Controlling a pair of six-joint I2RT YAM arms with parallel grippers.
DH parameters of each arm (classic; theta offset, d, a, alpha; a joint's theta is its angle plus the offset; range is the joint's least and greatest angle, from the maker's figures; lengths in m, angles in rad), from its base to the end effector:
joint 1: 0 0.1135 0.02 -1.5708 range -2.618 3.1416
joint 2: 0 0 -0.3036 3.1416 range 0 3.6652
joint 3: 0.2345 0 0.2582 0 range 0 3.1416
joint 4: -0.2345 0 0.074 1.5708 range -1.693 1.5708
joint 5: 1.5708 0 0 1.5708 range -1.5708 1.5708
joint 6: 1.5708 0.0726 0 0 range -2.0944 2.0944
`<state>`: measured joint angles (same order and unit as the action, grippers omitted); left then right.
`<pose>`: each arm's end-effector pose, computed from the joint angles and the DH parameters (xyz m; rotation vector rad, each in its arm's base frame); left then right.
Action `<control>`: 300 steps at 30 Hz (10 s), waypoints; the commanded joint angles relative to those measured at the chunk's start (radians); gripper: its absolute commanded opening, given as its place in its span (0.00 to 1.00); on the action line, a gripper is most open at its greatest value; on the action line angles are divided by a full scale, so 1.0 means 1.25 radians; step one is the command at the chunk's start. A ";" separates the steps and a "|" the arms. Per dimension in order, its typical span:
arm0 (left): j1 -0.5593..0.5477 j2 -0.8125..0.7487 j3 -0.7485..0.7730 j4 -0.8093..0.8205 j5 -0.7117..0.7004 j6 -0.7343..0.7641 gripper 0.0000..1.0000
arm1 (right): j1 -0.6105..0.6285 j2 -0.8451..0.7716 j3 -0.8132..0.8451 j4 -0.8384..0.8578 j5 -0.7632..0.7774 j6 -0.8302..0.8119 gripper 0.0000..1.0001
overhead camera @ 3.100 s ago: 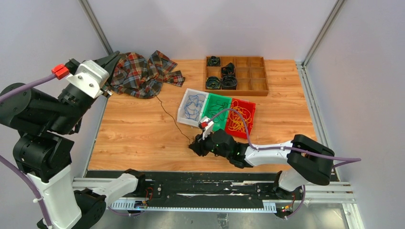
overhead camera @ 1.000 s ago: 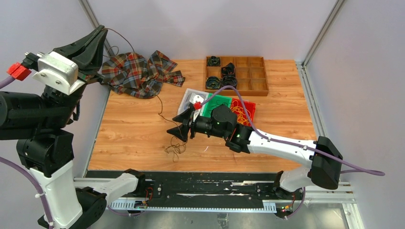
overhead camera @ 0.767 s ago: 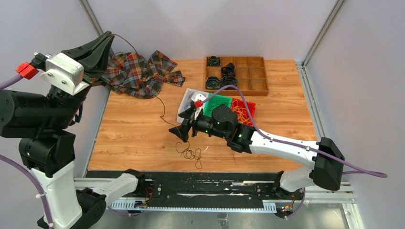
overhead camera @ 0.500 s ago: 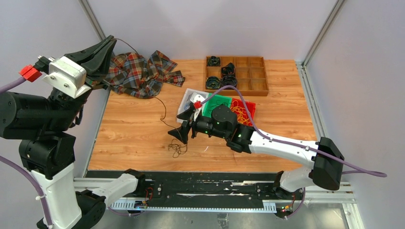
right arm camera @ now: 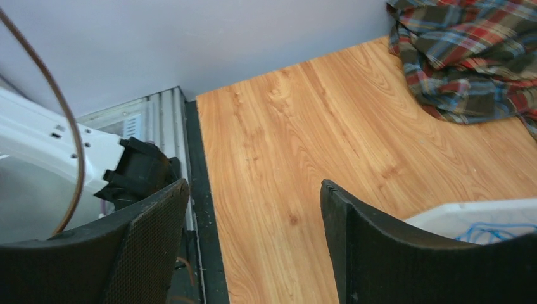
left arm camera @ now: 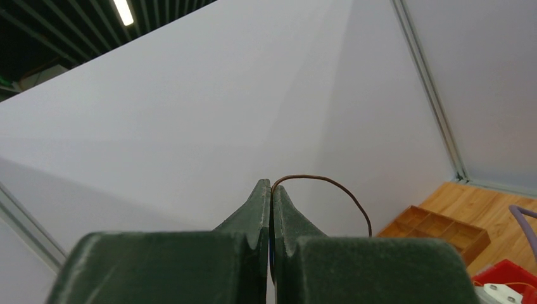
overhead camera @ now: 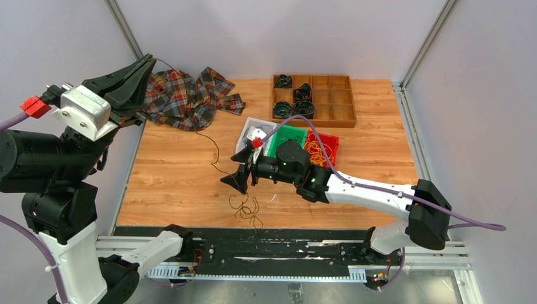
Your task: Untangle the cables
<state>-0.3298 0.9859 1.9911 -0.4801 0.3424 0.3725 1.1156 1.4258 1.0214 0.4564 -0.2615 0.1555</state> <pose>0.0484 -0.0423 0.6822 0.6472 0.8646 -0.1405 0.1478 0.3447 0.3777 -0.9547 1.3438 1.1938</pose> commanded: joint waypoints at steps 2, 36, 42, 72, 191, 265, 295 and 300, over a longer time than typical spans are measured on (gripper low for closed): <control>0.000 0.003 0.021 -0.009 0.024 -0.031 0.00 | -0.011 0.001 0.037 -0.090 0.216 -0.020 0.76; 0.000 -0.017 0.004 -0.016 0.130 -0.105 0.00 | -0.031 0.016 -0.041 0.138 -0.303 -0.007 0.71; 0.000 -0.016 0.007 -0.019 0.132 -0.105 0.00 | -0.029 0.029 -0.007 0.116 -0.280 0.012 0.33; 0.000 -0.013 0.016 -0.012 0.129 -0.102 0.00 | -0.027 0.069 0.082 0.004 -0.207 -0.031 0.51; -0.027 0.088 -0.273 -0.089 0.303 -0.183 0.01 | -0.216 -0.280 -0.228 -0.125 0.177 0.091 0.41; -0.273 0.801 -0.242 -0.066 -0.047 0.187 0.48 | -0.556 -0.495 -0.312 -0.367 0.237 0.141 0.34; 0.271 0.277 -0.289 -0.556 -0.093 0.030 0.98 | -0.005 0.353 0.094 -0.344 0.158 0.030 0.63; 0.275 0.265 -0.314 -0.571 -0.092 0.026 0.98 | -0.006 0.408 0.115 -0.337 0.168 0.041 0.51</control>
<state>0.0055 1.3457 1.6047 -1.1481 0.2234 0.4103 1.1061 1.8927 1.1347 0.0448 -0.0681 0.1886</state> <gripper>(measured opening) 0.980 0.559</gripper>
